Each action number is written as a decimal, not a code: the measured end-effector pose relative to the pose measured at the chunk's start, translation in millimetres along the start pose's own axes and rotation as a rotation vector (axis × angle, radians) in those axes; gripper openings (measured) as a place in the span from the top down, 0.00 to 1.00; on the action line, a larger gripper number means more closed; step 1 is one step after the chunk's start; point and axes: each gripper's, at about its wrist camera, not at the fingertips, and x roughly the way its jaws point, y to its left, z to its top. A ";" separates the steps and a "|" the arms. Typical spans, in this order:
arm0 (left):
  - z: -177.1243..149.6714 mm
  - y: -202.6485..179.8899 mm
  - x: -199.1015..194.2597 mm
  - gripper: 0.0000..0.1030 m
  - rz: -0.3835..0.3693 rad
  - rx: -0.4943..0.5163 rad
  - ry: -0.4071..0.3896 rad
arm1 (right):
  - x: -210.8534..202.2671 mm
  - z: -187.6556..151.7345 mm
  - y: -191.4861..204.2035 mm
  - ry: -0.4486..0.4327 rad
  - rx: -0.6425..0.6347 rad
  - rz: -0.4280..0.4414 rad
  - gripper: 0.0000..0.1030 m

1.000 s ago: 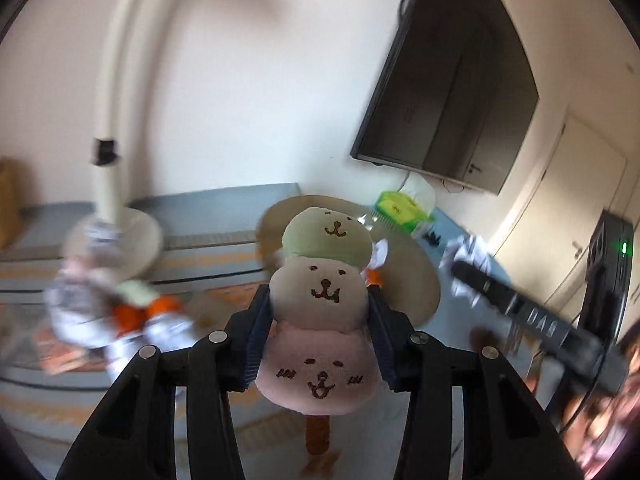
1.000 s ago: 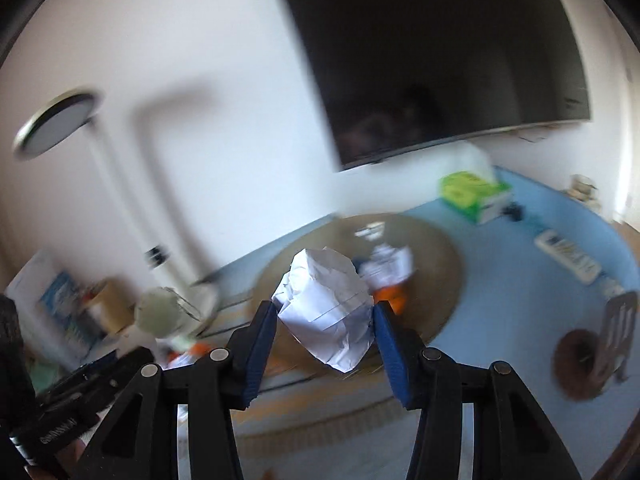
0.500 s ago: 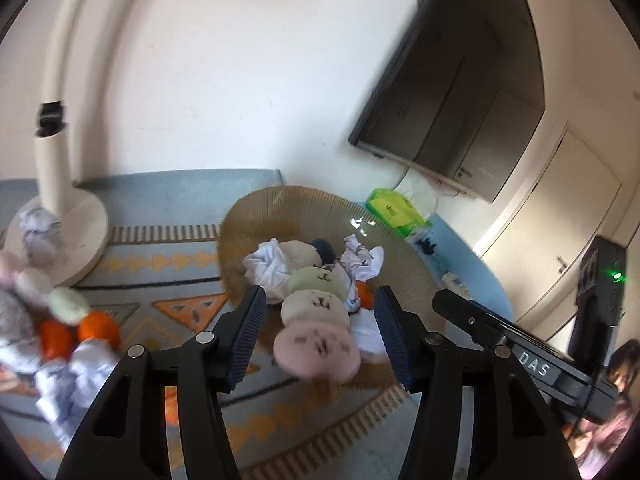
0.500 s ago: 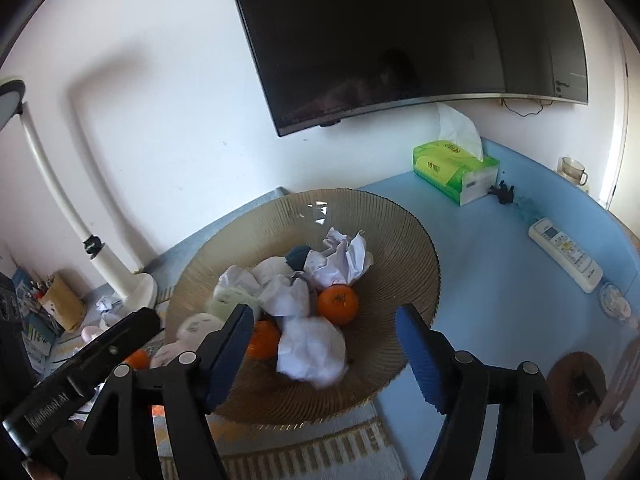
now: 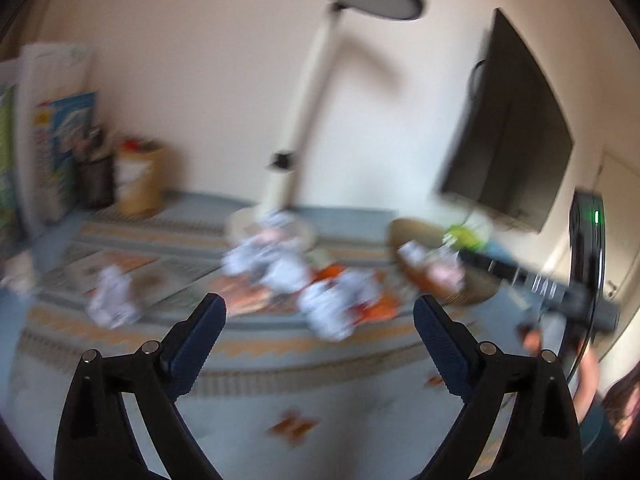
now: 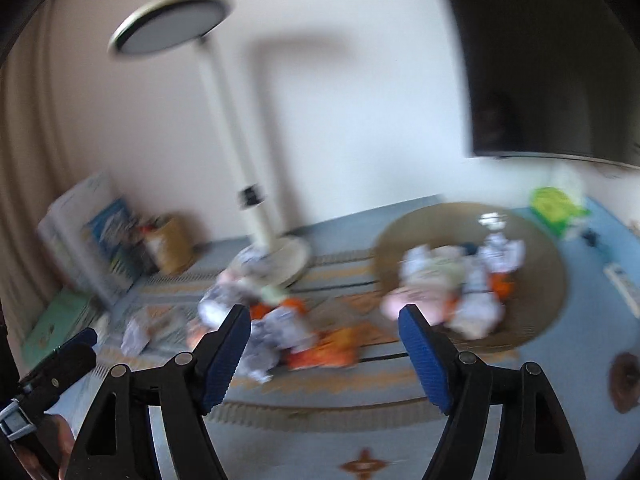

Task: Organize objects
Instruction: 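Carry the plush and paper ball over the amber bowl and open both tools, then move both tools back over the rug, then grasp a crumpled paper ball with the left tool while the right tool grasps another, then carry both paper balls over the amber bowl and open both tools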

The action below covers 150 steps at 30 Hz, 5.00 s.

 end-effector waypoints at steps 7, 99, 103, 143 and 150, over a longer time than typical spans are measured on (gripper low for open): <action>-30.6 62.6 11.5 0.08 0.059 -0.106 0.067 | 66.9 26.6 -54.9 0.058 0.185 -0.010 0.27; -49.4 38.4 75.8 0.60 -0.042 -0.038 0.202 | 77.9 -102.2 36.3 0.255 -0.056 0.074 0.35; -49.6 39.3 74.1 0.60 -0.040 -0.047 0.191 | 79.6 -102.7 34.2 0.262 -0.041 0.056 0.35; 63.7 -190.2 182.3 0.59 -0.250 0.120 0.146 | -30.9 36.7 -158.4 -0.119 0.214 -0.289 0.62; 53.0 -221.5 236.6 0.49 -0.206 0.135 0.228 | 16.0 56.1 -186.7 0.017 0.210 -0.352 0.42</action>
